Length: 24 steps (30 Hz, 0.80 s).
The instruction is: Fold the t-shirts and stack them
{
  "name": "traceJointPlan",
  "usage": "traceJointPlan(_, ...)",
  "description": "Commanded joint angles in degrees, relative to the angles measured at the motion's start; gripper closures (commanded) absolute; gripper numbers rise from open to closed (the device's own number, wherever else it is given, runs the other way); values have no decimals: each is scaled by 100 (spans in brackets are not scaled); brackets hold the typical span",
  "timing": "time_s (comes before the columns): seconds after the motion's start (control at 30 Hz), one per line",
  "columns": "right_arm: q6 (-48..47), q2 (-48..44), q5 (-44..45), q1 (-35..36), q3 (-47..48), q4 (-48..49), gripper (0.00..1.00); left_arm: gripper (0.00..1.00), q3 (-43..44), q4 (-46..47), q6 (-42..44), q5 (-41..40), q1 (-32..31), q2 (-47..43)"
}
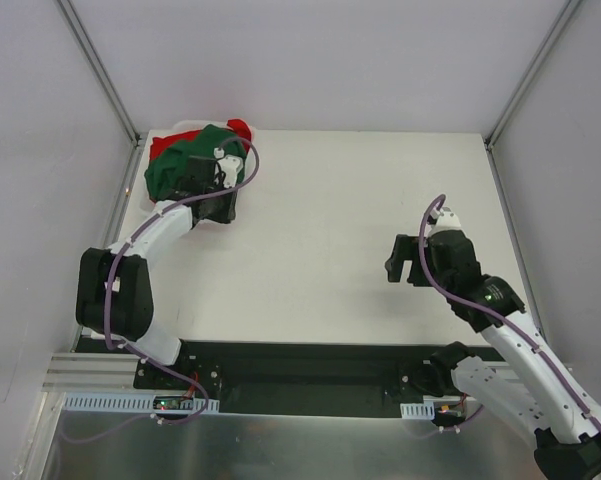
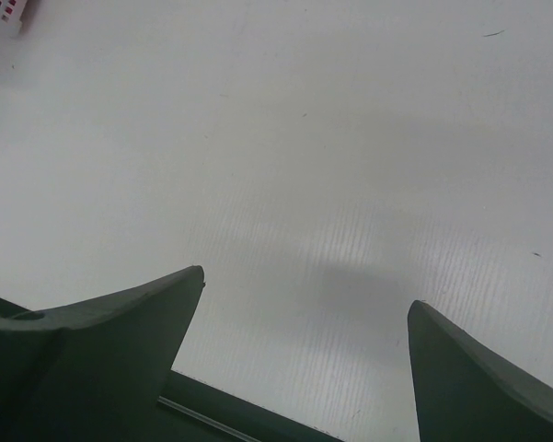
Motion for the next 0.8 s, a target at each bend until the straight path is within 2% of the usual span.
traceJointPlan(0.0,-87,80,-74,-42,90,200,4,100,254,-116,-38,340,400,74)
traceJointPlan(0.3,-210,203,-110,-86,161,218,4,100,544,-116,191,261,770,601)
traceJointPlan(0.77,-333,510,-355,-209,292,261,4,100,887,-64,428,639,1622,1234)
